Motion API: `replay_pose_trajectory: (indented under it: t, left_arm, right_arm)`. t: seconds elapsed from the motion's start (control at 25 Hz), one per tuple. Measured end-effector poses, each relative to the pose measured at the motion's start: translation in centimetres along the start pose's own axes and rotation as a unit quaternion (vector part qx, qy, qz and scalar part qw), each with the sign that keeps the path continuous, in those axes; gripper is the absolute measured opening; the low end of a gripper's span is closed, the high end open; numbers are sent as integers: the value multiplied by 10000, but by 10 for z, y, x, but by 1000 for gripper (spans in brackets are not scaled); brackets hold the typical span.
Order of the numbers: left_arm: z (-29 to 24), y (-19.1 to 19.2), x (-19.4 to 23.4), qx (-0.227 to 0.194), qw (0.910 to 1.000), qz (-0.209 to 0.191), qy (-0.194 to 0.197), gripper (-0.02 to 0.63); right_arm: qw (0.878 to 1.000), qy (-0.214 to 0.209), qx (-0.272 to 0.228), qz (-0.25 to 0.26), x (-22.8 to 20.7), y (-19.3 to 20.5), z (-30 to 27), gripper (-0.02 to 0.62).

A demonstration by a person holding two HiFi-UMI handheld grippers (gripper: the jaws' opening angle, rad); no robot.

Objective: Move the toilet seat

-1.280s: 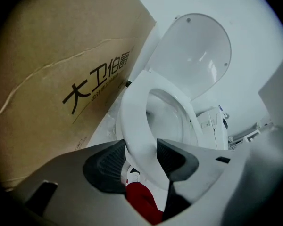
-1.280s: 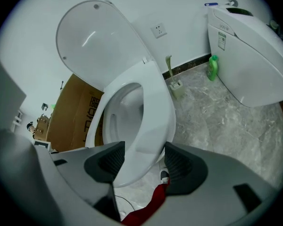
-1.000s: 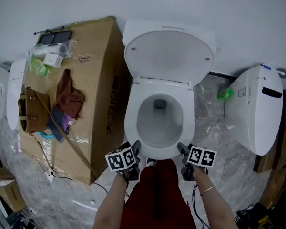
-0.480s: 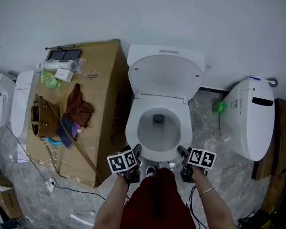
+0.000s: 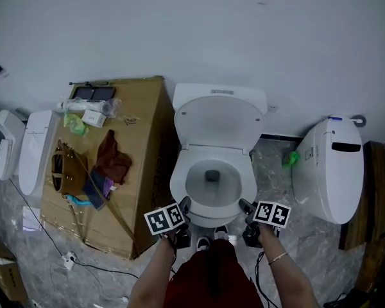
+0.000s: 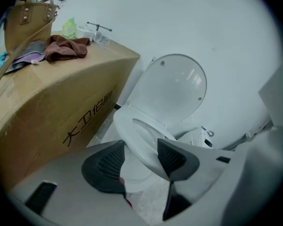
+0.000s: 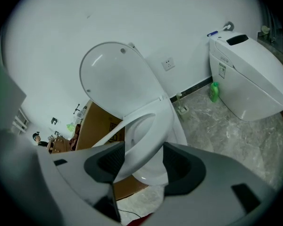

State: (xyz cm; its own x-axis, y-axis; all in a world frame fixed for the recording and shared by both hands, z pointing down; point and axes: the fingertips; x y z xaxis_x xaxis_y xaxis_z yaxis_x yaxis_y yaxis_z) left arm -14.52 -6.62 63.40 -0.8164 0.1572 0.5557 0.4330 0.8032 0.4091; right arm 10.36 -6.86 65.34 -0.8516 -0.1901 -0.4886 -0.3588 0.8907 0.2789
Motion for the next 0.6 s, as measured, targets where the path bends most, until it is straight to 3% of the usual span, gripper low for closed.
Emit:
replay_pose_trajectory:
  t: [0.6]
  left_arm:
    - [10,-62,-38,-589,9970,423,264,225]
  right_arm:
    - [9957,-387,-554,-633,31,-57,24,258]
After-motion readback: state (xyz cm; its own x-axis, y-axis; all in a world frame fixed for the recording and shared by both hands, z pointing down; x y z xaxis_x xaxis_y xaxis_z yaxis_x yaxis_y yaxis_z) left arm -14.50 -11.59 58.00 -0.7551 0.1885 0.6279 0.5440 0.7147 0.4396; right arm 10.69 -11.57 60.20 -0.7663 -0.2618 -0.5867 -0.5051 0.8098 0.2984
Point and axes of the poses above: the fingertips, and each gripper's own axes: z backward along the fingers, x to its left, y out of its underside, and after that the axes turned 5 degrees about y, right-handed
